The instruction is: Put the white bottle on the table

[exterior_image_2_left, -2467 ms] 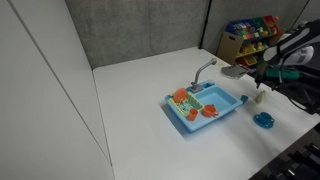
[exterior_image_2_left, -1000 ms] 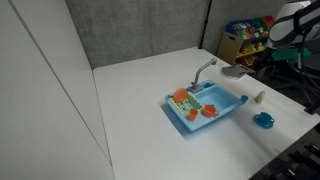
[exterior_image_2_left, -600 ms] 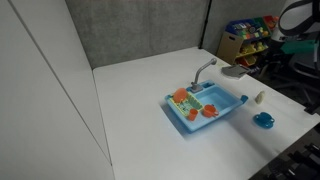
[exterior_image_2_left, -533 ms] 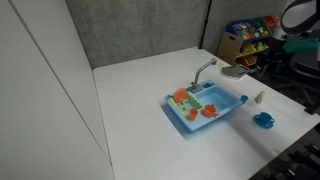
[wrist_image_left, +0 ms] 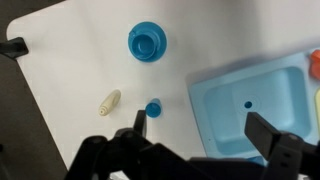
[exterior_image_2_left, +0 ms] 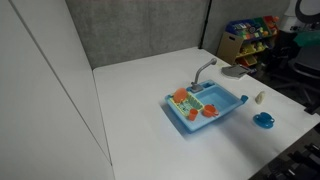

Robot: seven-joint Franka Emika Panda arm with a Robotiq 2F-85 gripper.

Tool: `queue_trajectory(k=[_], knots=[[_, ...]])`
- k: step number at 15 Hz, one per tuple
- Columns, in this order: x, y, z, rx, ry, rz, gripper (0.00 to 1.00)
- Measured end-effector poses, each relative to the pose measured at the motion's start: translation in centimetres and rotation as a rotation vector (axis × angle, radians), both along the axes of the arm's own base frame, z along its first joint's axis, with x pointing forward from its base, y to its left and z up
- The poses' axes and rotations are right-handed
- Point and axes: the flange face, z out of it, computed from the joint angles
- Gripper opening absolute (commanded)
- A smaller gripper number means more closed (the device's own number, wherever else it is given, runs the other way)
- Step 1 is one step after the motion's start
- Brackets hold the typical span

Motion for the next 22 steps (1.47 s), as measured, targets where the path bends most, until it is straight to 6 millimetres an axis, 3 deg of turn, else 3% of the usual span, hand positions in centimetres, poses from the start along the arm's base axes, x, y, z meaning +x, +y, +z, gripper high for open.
queue_trajectory(k=[5,17,22], knots=[[-1.6,2.5,0.4,0.01,0.0,0.029,1.0],[-1.6,3.1,0.1,0.011,0.008,0.044,1.0],[-1.9,5.6,1.7,0.024,0.014,0.109,1.0]])
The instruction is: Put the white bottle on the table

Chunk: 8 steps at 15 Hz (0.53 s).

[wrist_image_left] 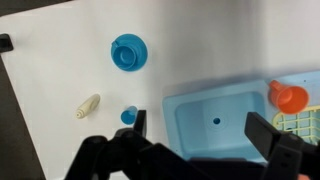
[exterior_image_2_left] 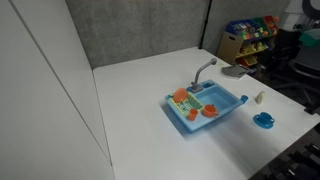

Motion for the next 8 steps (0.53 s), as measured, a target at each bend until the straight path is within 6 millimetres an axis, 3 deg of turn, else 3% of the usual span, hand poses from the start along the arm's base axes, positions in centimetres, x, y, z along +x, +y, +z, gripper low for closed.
queue_trajectory(k=[8], knots=[[-4.1,3.4,5.4,0.008,-0.013,0.1,1.0]])
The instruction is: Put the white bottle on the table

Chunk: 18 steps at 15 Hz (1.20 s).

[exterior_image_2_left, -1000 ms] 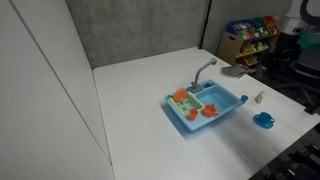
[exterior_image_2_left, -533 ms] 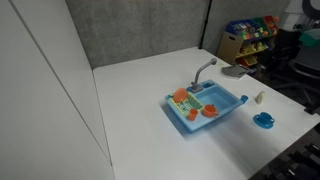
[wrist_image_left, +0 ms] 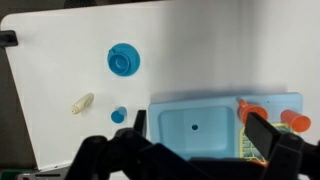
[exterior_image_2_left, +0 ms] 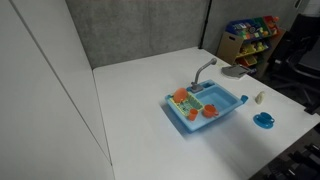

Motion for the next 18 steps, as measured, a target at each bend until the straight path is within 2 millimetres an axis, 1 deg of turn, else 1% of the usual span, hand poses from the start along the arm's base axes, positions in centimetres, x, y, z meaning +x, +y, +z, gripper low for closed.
queue_trajectory(k=[4,12,15,18], knots=[[-2.5,1.1,2.6,0.013,-0.009,0.023,1.0],[-6.9,2.6,7.8,0.121,-0.017,0.067,1.0],[-8.0,2.8,9.1,0.125,-0.022,0.073,1.0],[-8.3,3.1,9.4,0.127,-0.024,0.094,1.0]])
